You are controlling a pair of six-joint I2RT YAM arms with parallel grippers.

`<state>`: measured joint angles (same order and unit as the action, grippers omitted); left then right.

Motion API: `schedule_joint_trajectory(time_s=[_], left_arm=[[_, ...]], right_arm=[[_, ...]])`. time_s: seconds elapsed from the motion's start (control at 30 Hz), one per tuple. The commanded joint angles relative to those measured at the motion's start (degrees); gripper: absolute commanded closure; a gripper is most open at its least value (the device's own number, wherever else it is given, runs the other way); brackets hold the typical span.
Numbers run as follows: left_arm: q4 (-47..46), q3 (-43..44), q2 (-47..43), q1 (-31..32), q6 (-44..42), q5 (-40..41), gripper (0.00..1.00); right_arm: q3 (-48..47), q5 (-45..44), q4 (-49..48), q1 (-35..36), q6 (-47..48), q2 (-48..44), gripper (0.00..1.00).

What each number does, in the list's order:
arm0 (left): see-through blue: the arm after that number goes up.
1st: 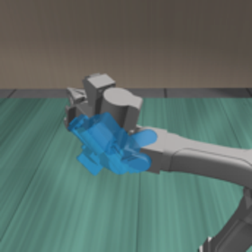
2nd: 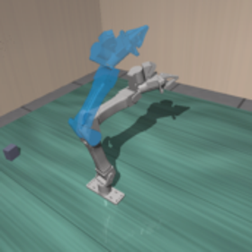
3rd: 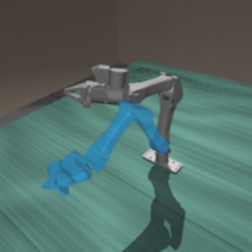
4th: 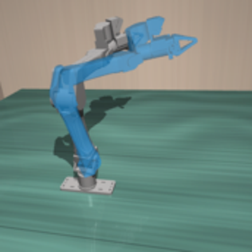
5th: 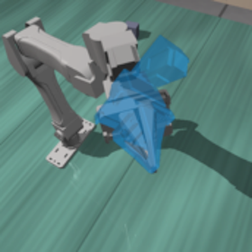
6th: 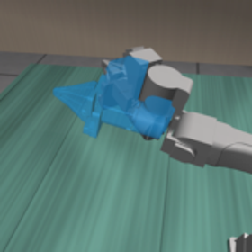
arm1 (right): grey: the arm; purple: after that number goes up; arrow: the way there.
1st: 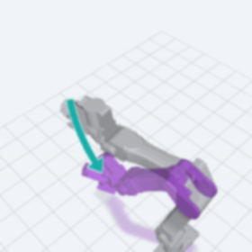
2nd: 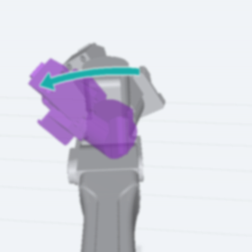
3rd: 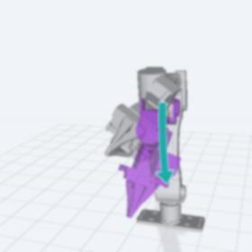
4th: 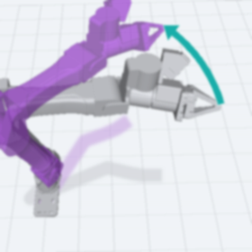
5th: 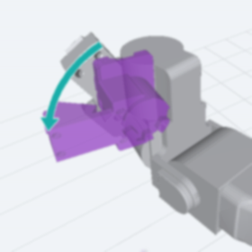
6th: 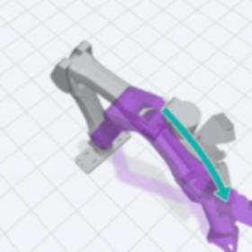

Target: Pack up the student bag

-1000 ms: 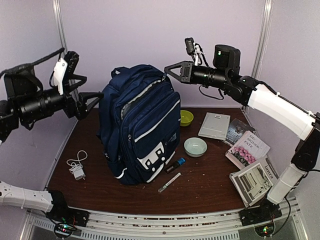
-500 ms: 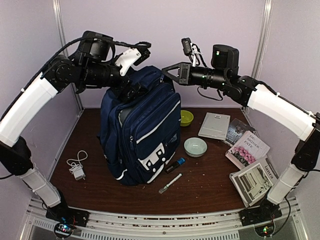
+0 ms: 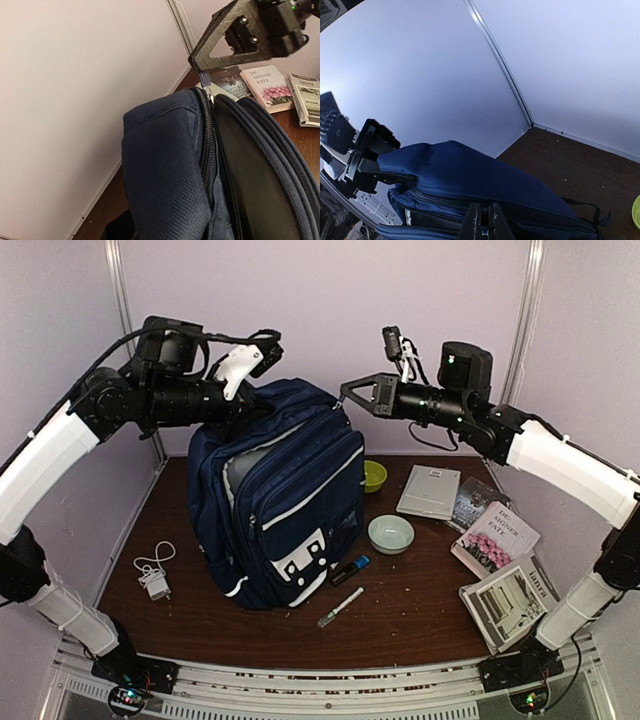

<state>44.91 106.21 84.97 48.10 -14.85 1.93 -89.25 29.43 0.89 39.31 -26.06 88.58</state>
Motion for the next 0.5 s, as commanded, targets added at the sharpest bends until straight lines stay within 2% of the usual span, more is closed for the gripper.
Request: schedule_joint_trajectory(time_s=[0.0,0.27,0.47], left_arm=[[-8.8,-10.4,-10.5,0.2,-0.4,3.4,1.0],[-22.3,-19.2,-23.4,0.2,0.5,6.0,1.0],[-28.5,-20.6,-26.7,0.2,4.4,0.5,1.0]], right_arm=[[8.0,-4.6,-8.0,-7.2,-6.7,-3.8,1.0],[19.5,-7.3,-12.1,-11.6,-9.1,-0.4,1.0],[22.9,-5.5,-18.9,-11.4,-14.6,6.1,1.0]])
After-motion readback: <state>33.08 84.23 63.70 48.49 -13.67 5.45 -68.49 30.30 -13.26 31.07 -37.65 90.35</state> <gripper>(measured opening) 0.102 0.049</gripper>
